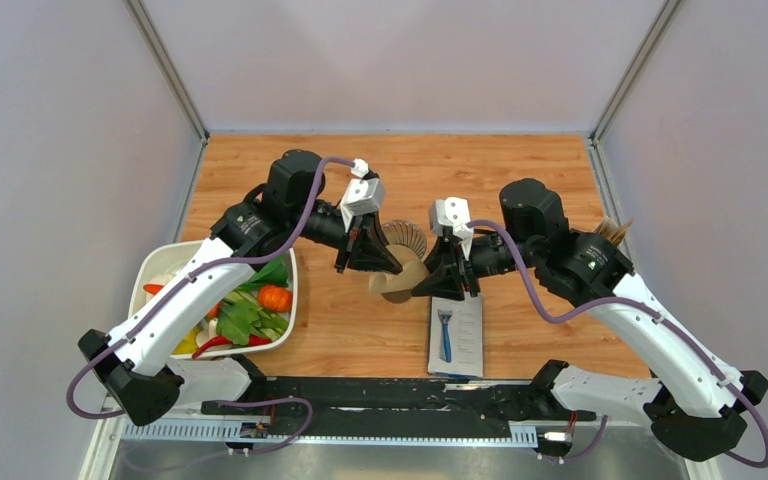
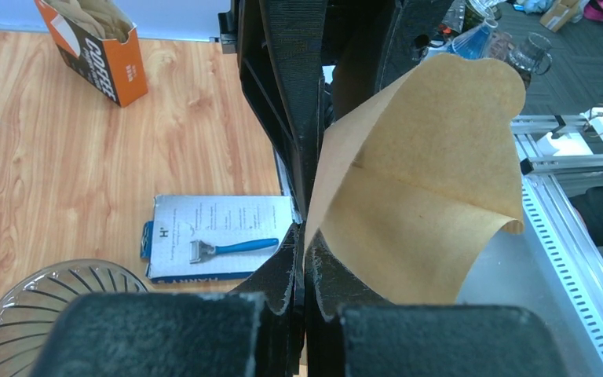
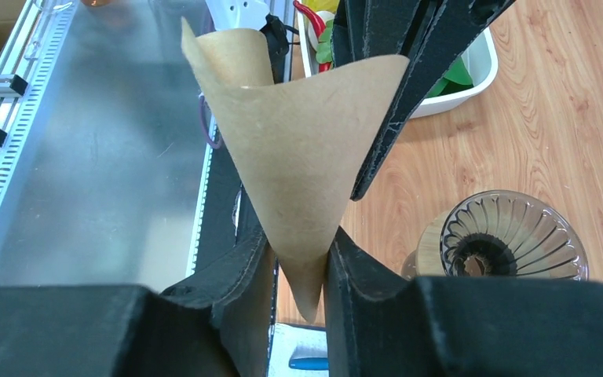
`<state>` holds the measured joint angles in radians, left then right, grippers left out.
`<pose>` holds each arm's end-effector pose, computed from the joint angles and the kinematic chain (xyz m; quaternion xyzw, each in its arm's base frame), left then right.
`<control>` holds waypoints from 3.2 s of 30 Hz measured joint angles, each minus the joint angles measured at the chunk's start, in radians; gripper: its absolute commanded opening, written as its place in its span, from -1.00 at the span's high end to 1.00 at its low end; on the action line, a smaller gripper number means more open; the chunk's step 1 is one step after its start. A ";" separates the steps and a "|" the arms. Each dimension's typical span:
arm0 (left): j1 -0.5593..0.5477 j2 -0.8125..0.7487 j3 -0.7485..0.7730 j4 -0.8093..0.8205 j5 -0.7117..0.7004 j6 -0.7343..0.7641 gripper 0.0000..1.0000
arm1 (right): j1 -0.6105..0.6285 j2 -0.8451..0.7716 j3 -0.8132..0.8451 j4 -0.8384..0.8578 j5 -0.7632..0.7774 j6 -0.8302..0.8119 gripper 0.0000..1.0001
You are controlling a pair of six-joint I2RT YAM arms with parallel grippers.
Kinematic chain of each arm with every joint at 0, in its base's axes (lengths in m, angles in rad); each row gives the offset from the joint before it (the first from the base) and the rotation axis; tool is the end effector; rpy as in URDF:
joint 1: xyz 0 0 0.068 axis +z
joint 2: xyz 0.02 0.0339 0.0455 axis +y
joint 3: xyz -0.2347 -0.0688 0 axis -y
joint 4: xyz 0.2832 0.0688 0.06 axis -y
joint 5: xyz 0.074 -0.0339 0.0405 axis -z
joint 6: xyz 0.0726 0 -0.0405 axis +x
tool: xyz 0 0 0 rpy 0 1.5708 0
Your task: Place the coffee filter in the dripper
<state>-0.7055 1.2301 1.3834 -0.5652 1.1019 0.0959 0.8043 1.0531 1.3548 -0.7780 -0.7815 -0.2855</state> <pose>0.1941 -0.2504 0.3945 0.5420 0.5447 -0.5579 0.3136 0.1491 0.2285 0.4013 -0.5788 0.5725 0.4378 0.3816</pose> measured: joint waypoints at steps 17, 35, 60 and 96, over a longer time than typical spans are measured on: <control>-0.002 -0.005 0.000 -0.016 0.003 0.032 1.00 | 0.000 -0.015 -0.001 0.006 -0.014 0.012 0.44; -0.010 -0.022 -0.002 -0.060 -0.020 0.071 0.66 | 0.000 -0.027 -0.015 0.013 -0.014 0.016 1.00; 0.359 -0.376 -0.443 0.522 0.030 -0.459 -0.31 | -0.028 -0.122 -0.032 0.251 0.103 0.094 1.00; 0.156 -0.186 -0.341 1.168 -0.391 -1.058 0.57 | -0.051 -0.005 -0.171 0.946 0.251 0.671 1.00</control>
<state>-0.5495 1.0439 1.0428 0.6033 0.7113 -0.9623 0.7536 1.0477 1.1839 0.1680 -0.5301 0.3851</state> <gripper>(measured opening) 0.303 0.006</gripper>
